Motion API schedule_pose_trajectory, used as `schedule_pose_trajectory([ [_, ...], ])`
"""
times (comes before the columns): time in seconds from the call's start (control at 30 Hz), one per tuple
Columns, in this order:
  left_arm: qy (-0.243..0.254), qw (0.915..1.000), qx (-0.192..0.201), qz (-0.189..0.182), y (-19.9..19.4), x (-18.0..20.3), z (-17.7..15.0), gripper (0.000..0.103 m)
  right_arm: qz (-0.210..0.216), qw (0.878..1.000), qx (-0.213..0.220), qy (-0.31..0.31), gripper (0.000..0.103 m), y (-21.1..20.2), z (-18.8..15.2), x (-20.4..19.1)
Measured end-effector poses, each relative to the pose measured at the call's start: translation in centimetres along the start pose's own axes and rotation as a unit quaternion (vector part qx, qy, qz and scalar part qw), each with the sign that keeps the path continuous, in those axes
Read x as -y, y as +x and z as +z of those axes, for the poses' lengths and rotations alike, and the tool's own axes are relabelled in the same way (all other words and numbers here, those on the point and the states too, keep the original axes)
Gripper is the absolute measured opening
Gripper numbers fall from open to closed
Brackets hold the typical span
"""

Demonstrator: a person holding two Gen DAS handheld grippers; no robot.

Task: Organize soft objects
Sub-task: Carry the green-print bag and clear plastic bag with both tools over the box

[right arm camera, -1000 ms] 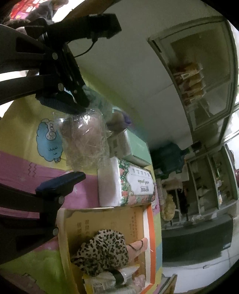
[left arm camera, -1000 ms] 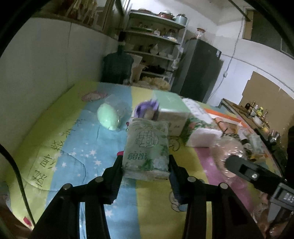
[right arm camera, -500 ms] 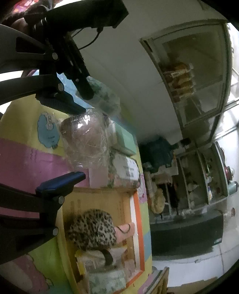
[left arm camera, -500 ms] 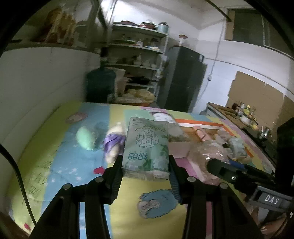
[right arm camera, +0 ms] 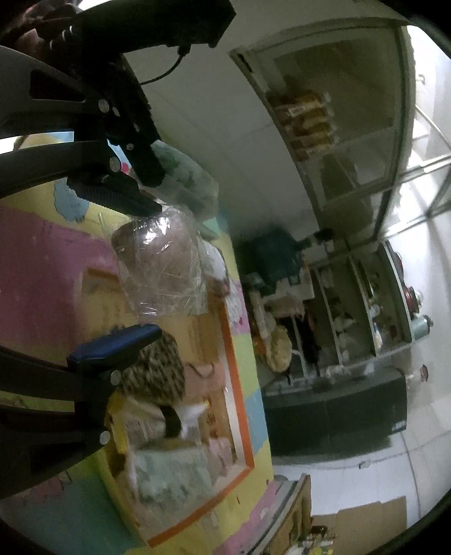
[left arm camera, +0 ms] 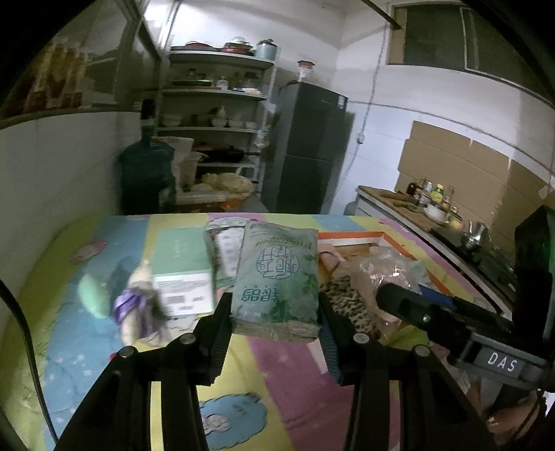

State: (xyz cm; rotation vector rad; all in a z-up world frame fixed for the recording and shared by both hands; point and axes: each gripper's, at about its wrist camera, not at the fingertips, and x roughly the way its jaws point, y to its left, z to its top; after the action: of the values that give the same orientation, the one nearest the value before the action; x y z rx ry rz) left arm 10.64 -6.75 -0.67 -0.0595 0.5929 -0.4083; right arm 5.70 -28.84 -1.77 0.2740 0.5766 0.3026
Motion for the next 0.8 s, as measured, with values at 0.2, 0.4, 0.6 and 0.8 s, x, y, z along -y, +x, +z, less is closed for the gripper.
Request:
schedule_pose_trajectory([
  [0.2,0.009,0.9999,-0.004,-0.013,1.9,1.6,0.9,0.046,-0.021,1.0,0.013,0.005,0.064,-0.5,1.2,2.4],
  [0.4,0.013,0.9998,-0.007,-0.016,3.9,3.3,2.0,0.046,-0.042,0.999,0.023,-0.004,0.064,-0.7,2.7,4.6],
  [0.6,0.014,0.9997,-0.014,-0.013,6.5,4.7,3.2,0.046,-0.063,0.997,0.034,-0.021,0.064,-0.8,4.5,6.7],
  [0.8,0.009,0.9995,-0.031,-0.008,9.5,5.8,4.4,0.046,-0.074,0.996,0.03,-0.034,0.064,0.3,6.4,9.0],
])
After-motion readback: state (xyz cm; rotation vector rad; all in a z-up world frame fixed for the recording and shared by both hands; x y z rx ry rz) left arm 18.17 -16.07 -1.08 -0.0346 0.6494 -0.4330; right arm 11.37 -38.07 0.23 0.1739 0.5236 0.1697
